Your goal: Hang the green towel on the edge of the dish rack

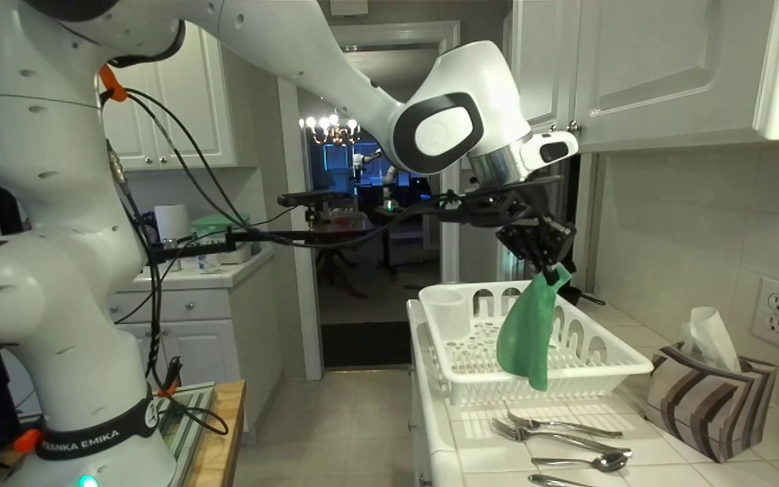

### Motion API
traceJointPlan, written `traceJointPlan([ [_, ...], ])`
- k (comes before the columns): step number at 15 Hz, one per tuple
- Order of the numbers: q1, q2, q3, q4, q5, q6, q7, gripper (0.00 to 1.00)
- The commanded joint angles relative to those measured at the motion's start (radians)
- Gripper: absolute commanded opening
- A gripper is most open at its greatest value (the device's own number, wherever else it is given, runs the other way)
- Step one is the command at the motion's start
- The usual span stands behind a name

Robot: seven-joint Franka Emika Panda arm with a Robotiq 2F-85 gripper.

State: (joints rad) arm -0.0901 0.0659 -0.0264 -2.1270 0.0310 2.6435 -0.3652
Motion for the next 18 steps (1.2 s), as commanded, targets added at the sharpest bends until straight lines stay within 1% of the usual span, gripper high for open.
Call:
traceJointPlan([
  [1,0.027,0.082,0.017,0.124,0.014,-0.01,0.011,0.02],
  [3,0.036,0.127,0.033,0.185,0.02,-0.018,0.009,0.02],
  [4,0.035,0.157,0.047,0.224,0.041,-0.038,-0.014,0.02],
  [6,0.038,0.217,0.064,0.297,0.035,-0.049,0.004,0.02],
  [7,0.031,0.145,0.057,0.199,0.009,-0.017,0.01,0.08],
  [10,0.031,0.204,0.07,0.262,0.008,-0.02,0.011,0.08],
  [15,0.031,0.212,0.07,0.275,0.008,-0.023,0.011,0.08],
  [16,0.031,0.212,0.07,0.275,0.008,-0.023,0.011,0.02],
  [18,0.032,0.22,0.077,0.277,0.013,-0.009,0.004,0.02],
])
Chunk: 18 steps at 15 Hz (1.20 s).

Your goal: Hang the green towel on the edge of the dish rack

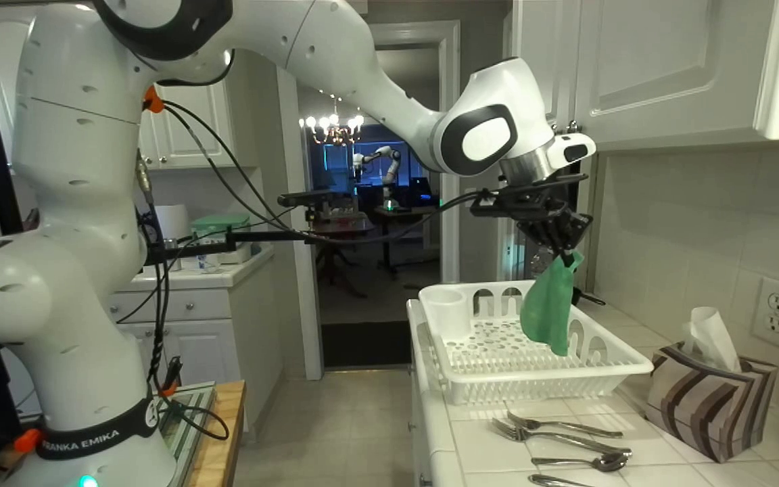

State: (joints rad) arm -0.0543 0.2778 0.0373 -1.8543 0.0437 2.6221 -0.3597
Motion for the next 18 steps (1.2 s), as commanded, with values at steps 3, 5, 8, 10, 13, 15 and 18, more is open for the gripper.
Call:
traceJointPlan([
  [3,-0.005,0.012,0.026,0.003,0.011,0.019,-0.012,0.02],
  [5,-0.003,0.017,0.031,-0.002,0.007,0.033,-0.012,0.02],
  [8,0.0,0.037,0.037,0.003,-0.001,0.066,-0.008,0.02],
  [10,-0.002,0.06,0.046,0.016,0.001,0.094,-0.013,0.02],
  [13,-0.002,0.094,0.061,0.034,0.0,0.131,-0.014,0.02],
  [15,-0.003,0.112,0.071,0.043,-0.002,0.155,-0.014,0.02],
  [18,0.002,0.152,0.073,0.081,-0.018,0.188,0.001,0.02],
])
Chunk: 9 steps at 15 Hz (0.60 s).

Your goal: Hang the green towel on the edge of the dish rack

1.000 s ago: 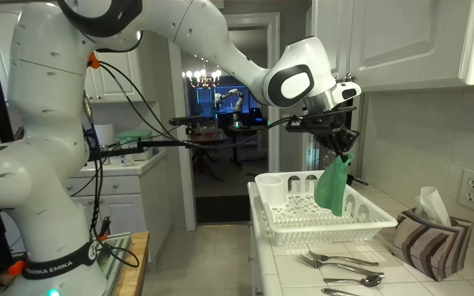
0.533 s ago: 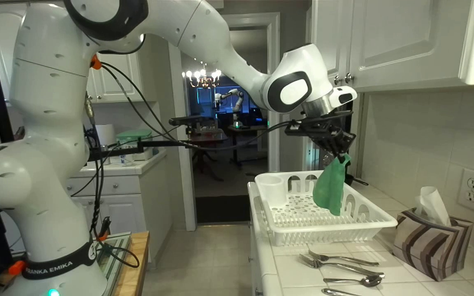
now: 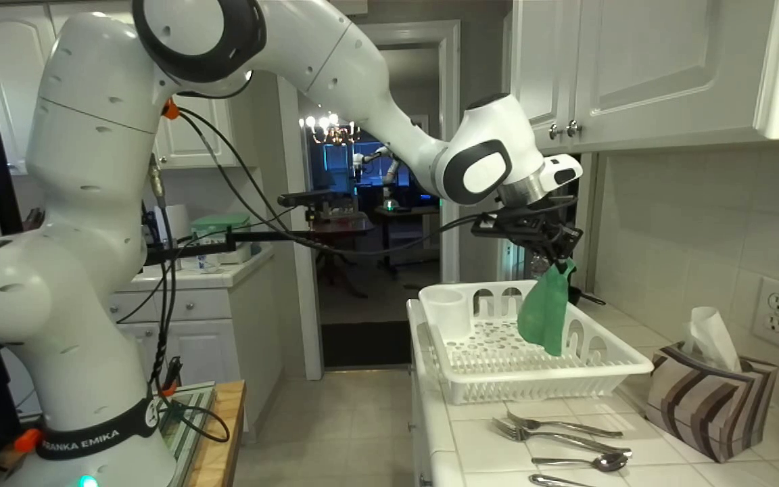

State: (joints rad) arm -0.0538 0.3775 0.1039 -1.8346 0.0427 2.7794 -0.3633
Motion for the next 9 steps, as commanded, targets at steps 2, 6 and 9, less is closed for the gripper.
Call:
traceJointPlan([
  [2,0.005,0.084,0.004,0.098,-0.023,0.049,0.018,0.02],
  [6,0.012,0.161,0.002,0.189,-0.046,0.066,0.021,0.02],
  [9,0.018,0.216,0.004,0.263,-0.056,0.056,0.019,0.02],
])
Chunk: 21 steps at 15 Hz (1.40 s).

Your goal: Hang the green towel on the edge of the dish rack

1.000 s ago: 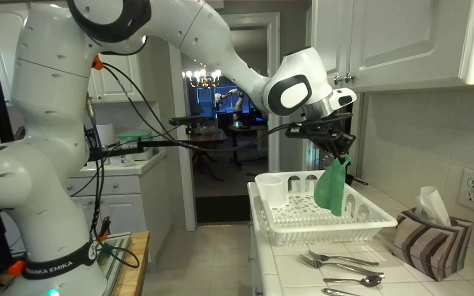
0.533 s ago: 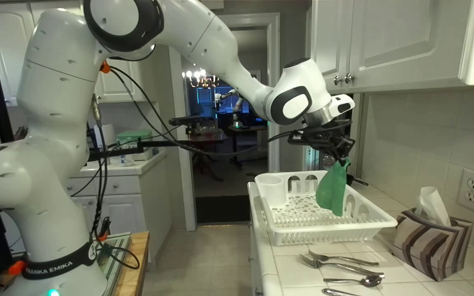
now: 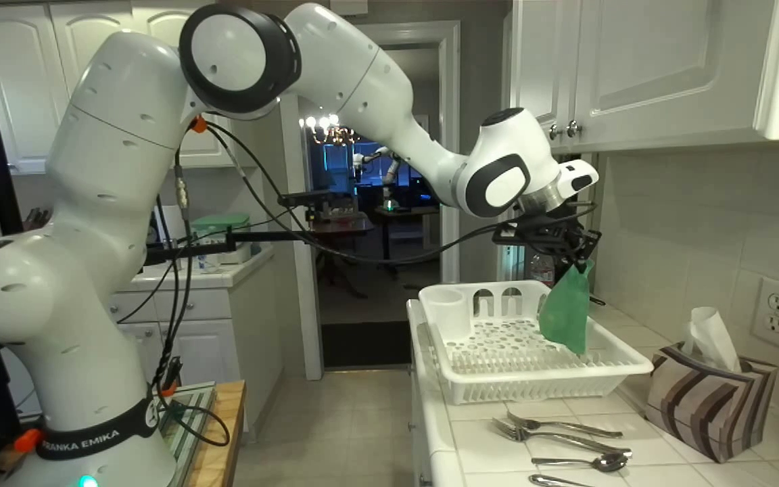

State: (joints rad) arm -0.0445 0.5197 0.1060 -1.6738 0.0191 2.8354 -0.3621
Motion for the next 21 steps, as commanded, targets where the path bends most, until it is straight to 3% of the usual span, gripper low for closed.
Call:
traceJointPlan([
  [1,0.011,0.093,0.002,0.132,-0.037,-0.012,0.016,0.02],
  [21,0.05,0.319,-0.037,0.429,-0.1,-0.087,0.032,0.02],
])
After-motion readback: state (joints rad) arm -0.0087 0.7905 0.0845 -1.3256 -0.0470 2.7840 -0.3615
